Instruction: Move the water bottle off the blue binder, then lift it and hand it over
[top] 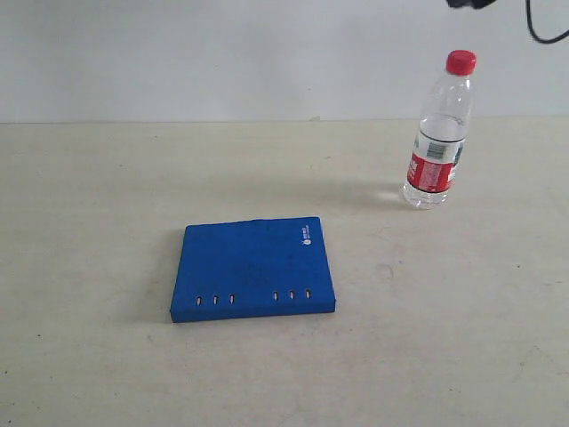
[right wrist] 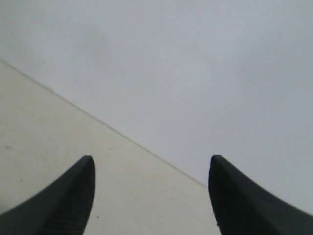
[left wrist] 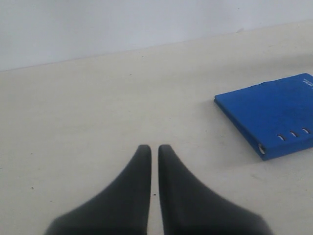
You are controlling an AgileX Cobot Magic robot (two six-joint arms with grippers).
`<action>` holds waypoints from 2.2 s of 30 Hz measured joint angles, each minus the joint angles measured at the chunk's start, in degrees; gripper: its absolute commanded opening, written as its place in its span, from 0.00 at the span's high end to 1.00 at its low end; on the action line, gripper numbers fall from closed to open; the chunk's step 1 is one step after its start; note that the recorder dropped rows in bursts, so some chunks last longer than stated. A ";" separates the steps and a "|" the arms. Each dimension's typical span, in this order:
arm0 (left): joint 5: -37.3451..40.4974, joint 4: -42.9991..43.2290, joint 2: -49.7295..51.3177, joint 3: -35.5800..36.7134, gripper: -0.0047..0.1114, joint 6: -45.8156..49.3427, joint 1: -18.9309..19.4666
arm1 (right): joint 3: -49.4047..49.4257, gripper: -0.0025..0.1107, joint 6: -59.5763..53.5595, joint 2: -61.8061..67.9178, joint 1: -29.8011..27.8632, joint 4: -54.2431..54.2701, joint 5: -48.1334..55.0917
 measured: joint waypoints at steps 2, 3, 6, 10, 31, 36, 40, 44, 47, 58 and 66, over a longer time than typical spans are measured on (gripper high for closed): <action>0.00 0.00 0.00 0.00 0.92 0.00 0.00 | 0.00 0.45 0.87 -2.91 0.00 0.11 1.21; 0.00 0.00 0.00 0.00 0.92 0.00 0.00 | 0.00 0.45 1.68 -4.64 0.00 0.23 2.43; 0.00 0.00 0.00 0.00 0.92 0.00 0.00 | 0.00 0.48 5.04 -10.45 0.00 0.60 12.33; 0.00 0.00 0.00 0.00 0.92 0.00 0.00 | 1.25 0.73 10.54 -16.80 0.00 2.40 31.05; 0.00 0.67 0.00 0.00 0.92 7.92 0.00 | 16.32 0.98 7.83 -65.14 0.00 5.47 16.00; -0.47 0.72 0.00 0.00 0.92 13.16 0.00 | 22.00 0.98 12.86 -74.88 0.00 -0.35 22.47; -3.38 0.72 0.00 0.00 0.92 14.06 0.00 | 34.04 0.98 16.93 -81.88 0.00 -0.50 21.10; -7.00 -3.12 0.00 0.00 0.92 12.60 0.00 | 49.37 0.98 20.42 -88.56 0.00 1.37 9.40; -8.75 -12.80 0.00 0.00 0.92 8.31 0.00 | 64.15 0.98 28.13 -92.26 0.00 1.91 -5.41; -13.41 -30.00 0.00 0.00 0.92 5.88 0.00 | 100.77 0.98 41.58 -81.90 0.00 2.19 -44.38; -14.09 -40.13 0.00 0.00 0.92 5.88 0.00 | 103.68 0.98 40.50 -75.36 0.00 2.29 -43.93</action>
